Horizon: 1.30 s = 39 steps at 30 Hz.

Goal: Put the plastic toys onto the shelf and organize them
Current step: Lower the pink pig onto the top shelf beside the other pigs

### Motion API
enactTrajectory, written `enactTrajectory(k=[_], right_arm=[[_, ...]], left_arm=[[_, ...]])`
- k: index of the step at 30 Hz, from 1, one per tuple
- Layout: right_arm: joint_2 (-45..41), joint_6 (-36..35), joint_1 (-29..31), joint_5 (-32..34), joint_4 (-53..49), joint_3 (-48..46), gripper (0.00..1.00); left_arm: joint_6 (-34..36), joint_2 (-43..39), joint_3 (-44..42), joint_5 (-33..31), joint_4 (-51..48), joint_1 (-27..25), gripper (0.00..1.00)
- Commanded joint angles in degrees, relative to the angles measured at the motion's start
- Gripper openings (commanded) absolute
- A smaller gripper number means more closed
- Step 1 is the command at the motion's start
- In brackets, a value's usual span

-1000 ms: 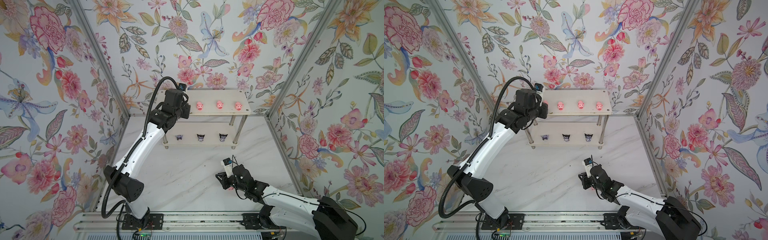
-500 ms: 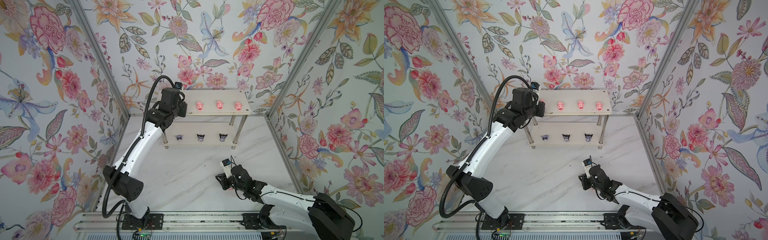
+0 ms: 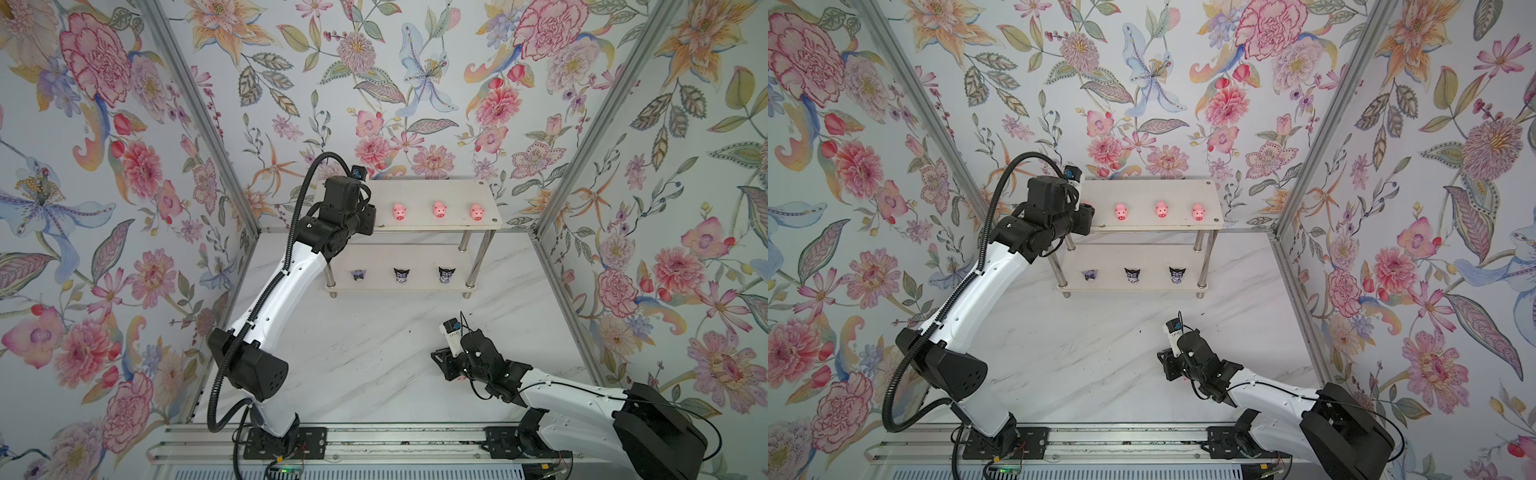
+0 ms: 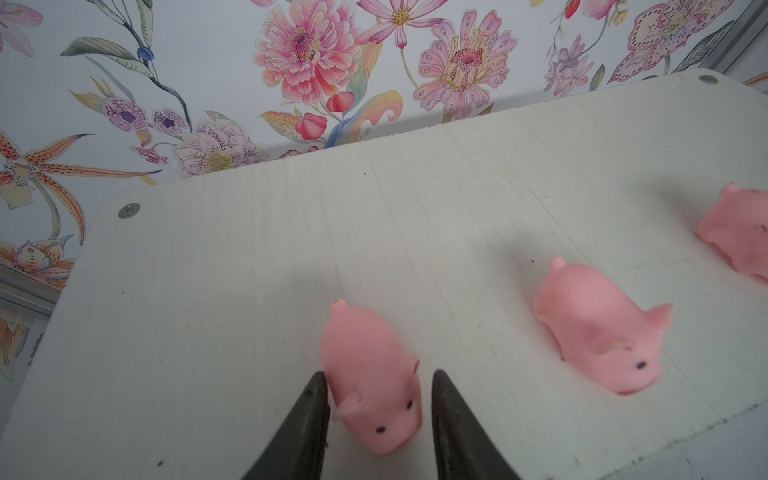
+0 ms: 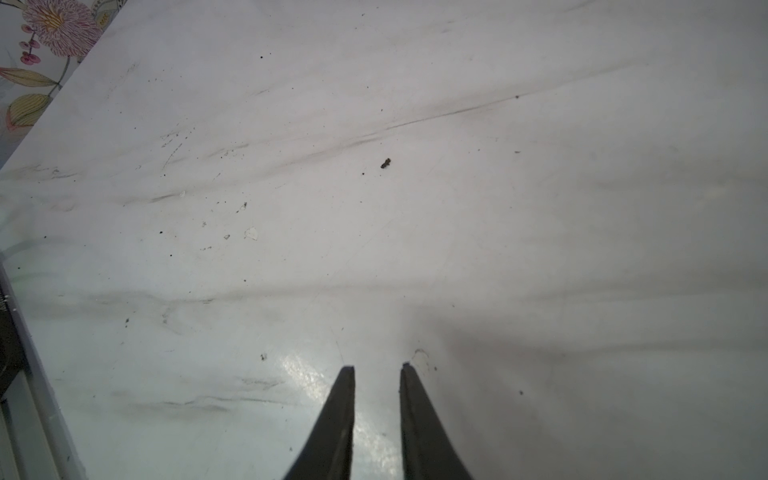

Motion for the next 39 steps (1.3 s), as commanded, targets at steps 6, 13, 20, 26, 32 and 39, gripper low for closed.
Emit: enactTrajectory(k=[6,13,20,26,32,39], right_arm=[[0.55,0.68,-0.21,0.05,0.13,0.32,0.23],[0.29,0.7,-0.21,0.13,0.01,0.28,0.23],[0.37,0.81,-0.21,0.18,0.1,0.3,0.23],[0.21,0.78,-0.21,0.14,0.1,0.34,0.23],[0.62,0.77,-0.22,0.03,0.18,0.34,0.23],[0.65,0.85,-0.23,0.01,0.18,0.4,0.23]], left_arm=[[-0.29,0.27,0.67,0.05,-0.82,0.77,0.53],[0.01,0.49,0.67,0.04,-0.73,0.86,0.41],[0.32,-0.68,0.58,0.78,-0.81,0.83,0.33],[1.44,-1.64,0.67,1.5,-2.54,0.85,0.31],[2.86,-1.84,1.18,2.81,-3.62,0.91,0.31],[3.83,-0.53,3.8,3.35,-5.89,1.3,0.27]])
